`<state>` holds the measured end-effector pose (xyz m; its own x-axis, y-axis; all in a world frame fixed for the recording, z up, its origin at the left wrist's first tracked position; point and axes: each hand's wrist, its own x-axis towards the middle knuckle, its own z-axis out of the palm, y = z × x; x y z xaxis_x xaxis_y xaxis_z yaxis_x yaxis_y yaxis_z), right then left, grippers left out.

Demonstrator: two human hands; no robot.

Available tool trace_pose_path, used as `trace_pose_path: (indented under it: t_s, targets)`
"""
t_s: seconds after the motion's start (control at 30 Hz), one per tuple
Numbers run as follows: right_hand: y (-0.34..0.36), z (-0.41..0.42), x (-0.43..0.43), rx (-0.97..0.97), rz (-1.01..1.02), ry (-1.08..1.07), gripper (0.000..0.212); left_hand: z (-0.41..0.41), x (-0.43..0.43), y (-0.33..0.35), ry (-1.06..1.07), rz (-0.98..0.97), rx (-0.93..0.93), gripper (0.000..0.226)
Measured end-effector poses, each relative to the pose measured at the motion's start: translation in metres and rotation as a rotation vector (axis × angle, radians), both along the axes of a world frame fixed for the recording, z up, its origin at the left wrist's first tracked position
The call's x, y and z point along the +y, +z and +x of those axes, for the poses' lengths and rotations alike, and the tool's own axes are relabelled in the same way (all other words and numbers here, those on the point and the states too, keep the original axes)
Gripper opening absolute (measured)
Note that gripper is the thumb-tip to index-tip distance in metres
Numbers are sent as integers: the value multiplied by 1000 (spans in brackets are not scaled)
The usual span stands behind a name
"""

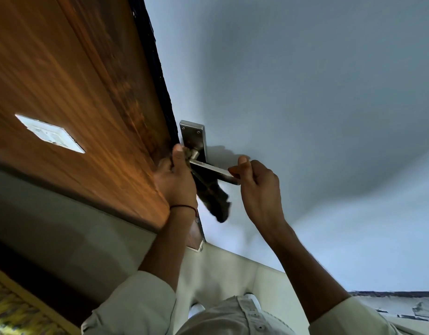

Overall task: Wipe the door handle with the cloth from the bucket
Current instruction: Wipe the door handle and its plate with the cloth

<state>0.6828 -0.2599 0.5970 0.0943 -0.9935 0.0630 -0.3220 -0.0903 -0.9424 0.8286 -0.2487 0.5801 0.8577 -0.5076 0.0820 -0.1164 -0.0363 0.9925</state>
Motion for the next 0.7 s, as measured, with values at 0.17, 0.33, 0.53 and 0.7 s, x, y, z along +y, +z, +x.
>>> trace_pose_path:
  t_s: [0.17, 0.33, 0.53, 0.7]
  targets:
    - [1, -3, 0, -40, 62, 14, 43, 5, 5, 8, -116, -121, 751, 34]
    - [-9, -16, 11, -68, 58, -21, 25, 1, 36, 1, -75, -123, 708, 42]
    - [-22, -31, 36, -179, 284, 138, 27, -4, 67, 9, -320, -115, 628, 46]
    - [-23, -27, 41, -178, 417, 577, 57, -9, 62, 21, -559, -91, 571, 50]
